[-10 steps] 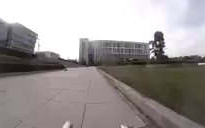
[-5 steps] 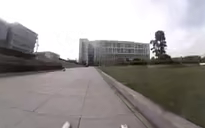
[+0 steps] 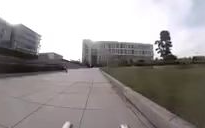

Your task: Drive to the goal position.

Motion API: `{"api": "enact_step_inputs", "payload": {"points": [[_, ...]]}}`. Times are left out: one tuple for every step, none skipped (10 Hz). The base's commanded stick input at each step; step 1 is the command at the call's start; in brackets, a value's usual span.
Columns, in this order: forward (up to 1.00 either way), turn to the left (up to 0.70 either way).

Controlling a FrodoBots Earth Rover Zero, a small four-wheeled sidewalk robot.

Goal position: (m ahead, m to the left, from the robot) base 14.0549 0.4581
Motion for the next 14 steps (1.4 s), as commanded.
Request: {"api": "enact_step_inputs", "payload": {"points": [[0.99, 0.00], [0.99, 0.00], [0.99, 0.00], [0.99, 0.00], [0.99, 0.00], [0.99, 0.00], [0.99, 0.00], [0.99, 0.00], [0.99, 0.00], [0.99, 0.00], [0.99, 0.00], [0.99, 0.00], [0.99, 0.00], [0.99, 0.00]]}}
